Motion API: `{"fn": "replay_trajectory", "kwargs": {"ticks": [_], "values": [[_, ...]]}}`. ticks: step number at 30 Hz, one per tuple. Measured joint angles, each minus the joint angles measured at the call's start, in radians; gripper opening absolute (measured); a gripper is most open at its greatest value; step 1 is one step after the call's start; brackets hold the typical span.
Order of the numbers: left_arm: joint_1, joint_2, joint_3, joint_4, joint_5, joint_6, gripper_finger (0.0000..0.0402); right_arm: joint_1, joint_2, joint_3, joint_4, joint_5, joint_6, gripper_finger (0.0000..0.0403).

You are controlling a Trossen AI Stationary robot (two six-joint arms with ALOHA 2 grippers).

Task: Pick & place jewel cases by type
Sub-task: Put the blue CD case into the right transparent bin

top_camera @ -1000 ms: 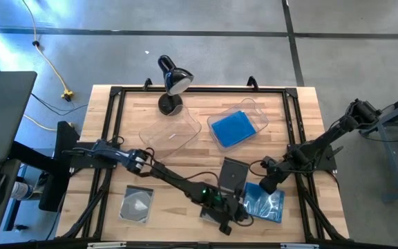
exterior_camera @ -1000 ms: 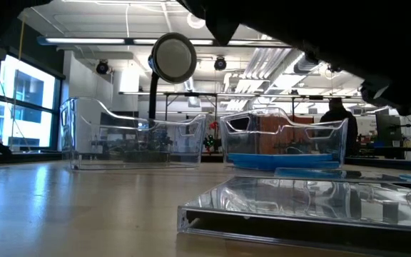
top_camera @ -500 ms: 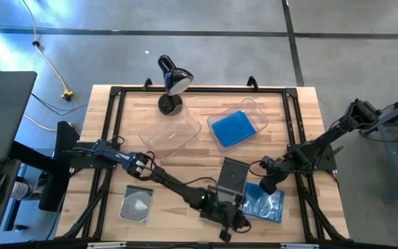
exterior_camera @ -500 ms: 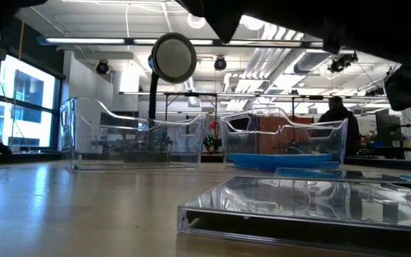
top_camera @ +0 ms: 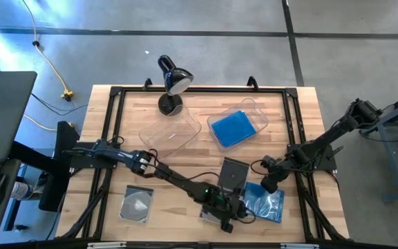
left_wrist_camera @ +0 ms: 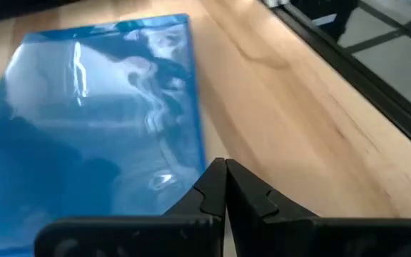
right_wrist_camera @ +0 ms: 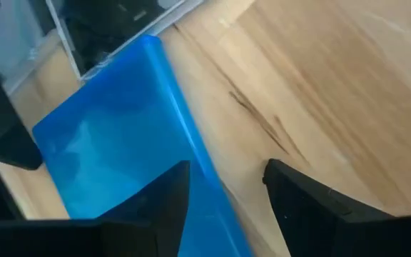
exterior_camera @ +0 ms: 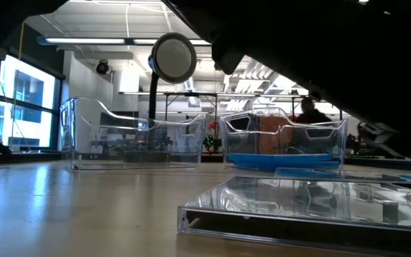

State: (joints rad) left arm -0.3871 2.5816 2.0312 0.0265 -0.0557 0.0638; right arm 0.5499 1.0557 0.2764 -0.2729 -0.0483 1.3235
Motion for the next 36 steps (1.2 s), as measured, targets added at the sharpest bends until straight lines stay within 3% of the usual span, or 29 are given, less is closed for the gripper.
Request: {"fn": "replay_trajectory", "kwargs": {"ticks": [4, 10, 27, 33, 36], "values": [[-0.002, 0.003, -0.002, 0.0, 0.024, 0.011, 0.0004, 0.0, 0.0, 0.0, 0.024, -0.019, -0.03, 0.0186], [0.018, -0.001, 0.0, -0.067, -0.064, -0.028, 0.0004, 0.001, 0.006, -0.006, 0.112, -0.046, -0.045, 0.0186], [0.058, -0.002, -0.001, -0.061, -0.032, -0.045, 0.0005, 0.0, 0.006, -0.039, 0.247, -0.117, -0.054, 0.0186], [0.074, 0.002, -0.002, -0.051, -0.136, -0.041, 0.0004, 0.001, 0.001, -0.033, 0.417, -0.144, -0.092, 0.0185], [0.084, 0.002, -0.002, -0.046, -0.098, -0.057, 0.0004, 0.002, 0.004, -0.03, 0.479, -0.108, -0.109, 0.0185]]}}
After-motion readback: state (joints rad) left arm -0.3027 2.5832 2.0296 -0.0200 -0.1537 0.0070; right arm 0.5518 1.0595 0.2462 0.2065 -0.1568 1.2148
